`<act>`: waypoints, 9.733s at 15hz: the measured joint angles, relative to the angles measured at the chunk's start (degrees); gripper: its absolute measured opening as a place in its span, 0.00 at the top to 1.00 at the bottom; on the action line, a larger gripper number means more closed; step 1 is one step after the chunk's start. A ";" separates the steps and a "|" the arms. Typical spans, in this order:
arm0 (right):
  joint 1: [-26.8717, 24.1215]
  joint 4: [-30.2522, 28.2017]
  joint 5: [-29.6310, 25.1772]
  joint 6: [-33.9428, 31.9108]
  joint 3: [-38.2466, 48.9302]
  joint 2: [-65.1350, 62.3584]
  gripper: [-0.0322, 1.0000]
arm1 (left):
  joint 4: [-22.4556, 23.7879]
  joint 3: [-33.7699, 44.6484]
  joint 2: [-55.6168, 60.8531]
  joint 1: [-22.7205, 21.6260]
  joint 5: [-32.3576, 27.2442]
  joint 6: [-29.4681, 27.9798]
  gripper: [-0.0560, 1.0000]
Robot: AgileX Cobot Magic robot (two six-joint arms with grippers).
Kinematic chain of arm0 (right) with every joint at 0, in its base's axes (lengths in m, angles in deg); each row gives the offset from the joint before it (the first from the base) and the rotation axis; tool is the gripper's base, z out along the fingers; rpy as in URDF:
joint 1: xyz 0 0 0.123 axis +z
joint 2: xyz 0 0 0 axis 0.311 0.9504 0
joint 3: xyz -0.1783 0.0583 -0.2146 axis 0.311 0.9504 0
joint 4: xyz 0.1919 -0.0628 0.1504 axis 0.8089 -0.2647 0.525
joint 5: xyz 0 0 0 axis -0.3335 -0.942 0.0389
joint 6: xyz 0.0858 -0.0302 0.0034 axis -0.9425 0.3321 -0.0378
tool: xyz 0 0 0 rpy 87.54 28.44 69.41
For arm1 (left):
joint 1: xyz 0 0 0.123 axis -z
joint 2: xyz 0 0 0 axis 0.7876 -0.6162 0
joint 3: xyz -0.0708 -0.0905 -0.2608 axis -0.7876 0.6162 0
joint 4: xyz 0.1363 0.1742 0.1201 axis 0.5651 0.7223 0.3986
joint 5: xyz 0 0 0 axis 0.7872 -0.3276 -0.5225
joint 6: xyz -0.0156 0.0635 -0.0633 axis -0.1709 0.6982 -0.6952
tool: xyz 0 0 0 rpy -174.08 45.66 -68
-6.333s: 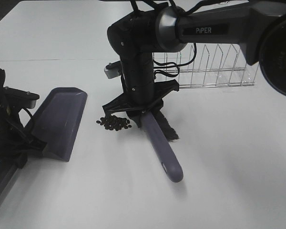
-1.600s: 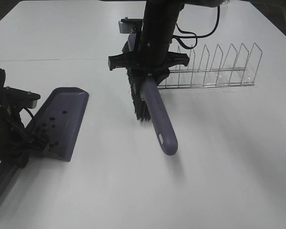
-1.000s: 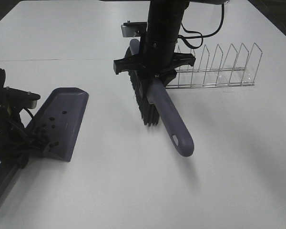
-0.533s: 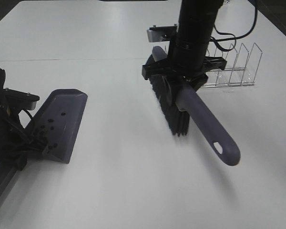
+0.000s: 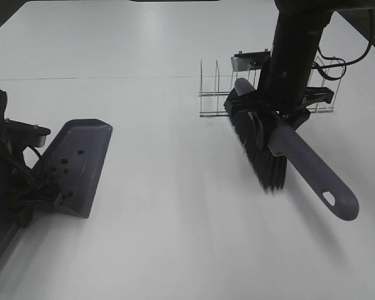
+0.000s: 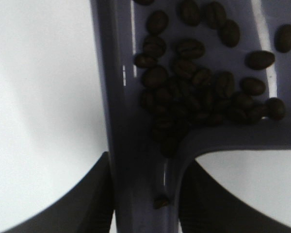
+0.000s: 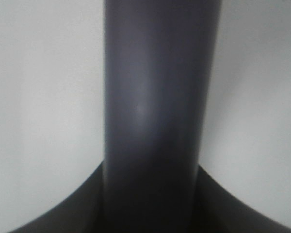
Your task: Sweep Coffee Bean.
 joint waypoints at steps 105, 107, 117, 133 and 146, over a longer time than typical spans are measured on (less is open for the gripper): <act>-3.04 -6.93 6.36 -4.53 -24.92 7.91 0.36 | -12.32 -6.25 -5.10 2.29 5.21 4.53 0.63; -3.04 -6.93 6.36 -4.53 -24.92 7.51 0.36 | -12.32 -6.25 -5.10 2.29 5.21 4.53 0.63; -3.04 -6.93 1.49 -4.53 -24.92 4.35 0.36 | -13.29 -6.25 -5.10 2.35 5.21 4.87 0.43; -3.04 -3.50 0.11 -2.41 -22.69 -3.95 0.36 | -8.88 -25.44 2.98 -6.88 -19.37 9.97 0.26; -3.04 1.43 0.06 -1.89 14.15 -39.02 0.36 | -11.69 -4.58 39.65 -21.66 -19.54 15.93 0.26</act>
